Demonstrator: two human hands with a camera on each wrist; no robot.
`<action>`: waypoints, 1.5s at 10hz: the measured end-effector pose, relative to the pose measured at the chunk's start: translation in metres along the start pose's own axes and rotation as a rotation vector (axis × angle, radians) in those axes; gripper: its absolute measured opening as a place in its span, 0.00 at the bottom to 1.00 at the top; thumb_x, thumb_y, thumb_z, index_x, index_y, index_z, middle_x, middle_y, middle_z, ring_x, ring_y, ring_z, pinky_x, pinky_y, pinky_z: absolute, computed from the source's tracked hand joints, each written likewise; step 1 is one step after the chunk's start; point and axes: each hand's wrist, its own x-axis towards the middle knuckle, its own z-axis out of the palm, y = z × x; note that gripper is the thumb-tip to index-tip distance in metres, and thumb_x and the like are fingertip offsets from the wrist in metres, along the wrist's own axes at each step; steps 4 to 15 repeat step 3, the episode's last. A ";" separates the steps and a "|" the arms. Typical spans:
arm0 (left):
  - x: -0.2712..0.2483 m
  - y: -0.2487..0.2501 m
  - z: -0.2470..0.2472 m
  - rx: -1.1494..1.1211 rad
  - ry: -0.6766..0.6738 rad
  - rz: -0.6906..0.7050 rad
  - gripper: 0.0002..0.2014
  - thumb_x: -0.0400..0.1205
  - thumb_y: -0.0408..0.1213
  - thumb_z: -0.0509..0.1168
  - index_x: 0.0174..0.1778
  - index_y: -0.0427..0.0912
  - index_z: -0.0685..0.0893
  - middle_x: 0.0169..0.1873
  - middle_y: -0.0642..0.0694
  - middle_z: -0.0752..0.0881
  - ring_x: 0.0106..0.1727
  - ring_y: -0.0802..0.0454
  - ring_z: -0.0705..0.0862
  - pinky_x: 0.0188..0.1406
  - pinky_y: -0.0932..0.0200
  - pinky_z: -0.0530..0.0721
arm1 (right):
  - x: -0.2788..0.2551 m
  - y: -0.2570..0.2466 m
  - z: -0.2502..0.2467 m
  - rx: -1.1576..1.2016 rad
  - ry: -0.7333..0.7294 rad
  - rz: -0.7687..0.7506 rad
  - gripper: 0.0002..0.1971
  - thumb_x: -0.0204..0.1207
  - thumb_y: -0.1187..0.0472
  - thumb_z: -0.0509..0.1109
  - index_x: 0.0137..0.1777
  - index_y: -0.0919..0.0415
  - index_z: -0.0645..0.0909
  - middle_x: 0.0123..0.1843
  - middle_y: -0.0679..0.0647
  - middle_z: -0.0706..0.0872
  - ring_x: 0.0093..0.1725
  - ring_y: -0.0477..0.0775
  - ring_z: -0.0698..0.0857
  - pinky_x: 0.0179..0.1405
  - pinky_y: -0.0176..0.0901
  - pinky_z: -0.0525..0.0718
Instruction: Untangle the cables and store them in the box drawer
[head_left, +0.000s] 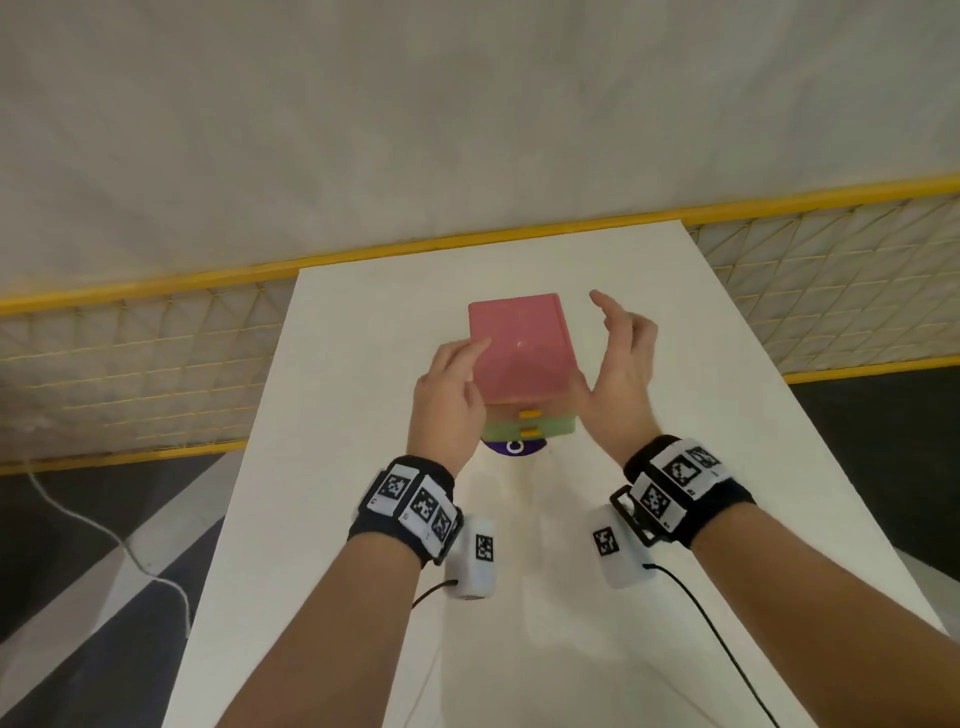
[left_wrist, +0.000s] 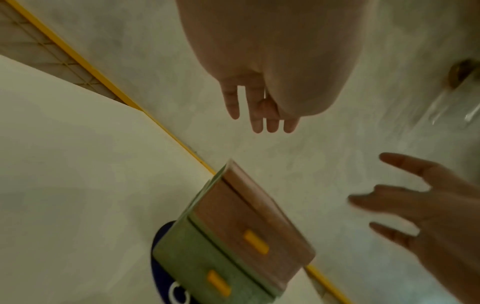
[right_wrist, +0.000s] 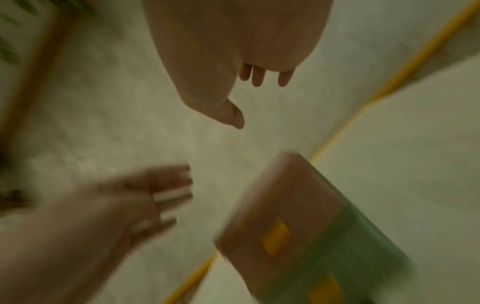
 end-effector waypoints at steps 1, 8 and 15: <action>-0.023 0.003 -0.028 -0.034 0.060 0.071 0.29 0.76 0.15 0.55 0.67 0.45 0.83 0.60 0.55 0.79 0.60 0.63 0.79 0.63 0.54 0.81 | 0.039 -0.057 -0.064 0.144 -0.023 -0.214 0.28 0.71 0.72 0.70 0.72 0.57 0.71 0.61 0.52 0.65 0.63 0.53 0.73 0.70 0.53 0.75; -0.122 -0.057 -0.087 0.102 0.233 0.119 0.31 0.74 0.34 0.56 0.64 0.77 0.76 0.60 0.68 0.78 0.53 0.66 0.83 0.54 0.78 0.77 | 0.082 -0.184 -0.226 0.351 -0.022 -0.686 0.12 0.80 0.62 0.67 0.62 0.56 0.75 0.60 0.57 0.79 0.58 0.57 0.82 0.58 0.44 0.80; -0.122 -0.057 -0.087 0.102 0.233 0.119 0.31 0.74 0.34 0.56 0.64 0.77 0.76 0.60 0.68 0.78 0.53 0.66 0.83 0.54 0.78 0.77 | 0.082 -0.184 -0.226 0.351 -0.022 -0.686 0.12 0.80 0.62 0.67 0.62 0.56 0.75 0.60 0.57 0.79 0.58 0.57 0.82 0.58 0.44 0.80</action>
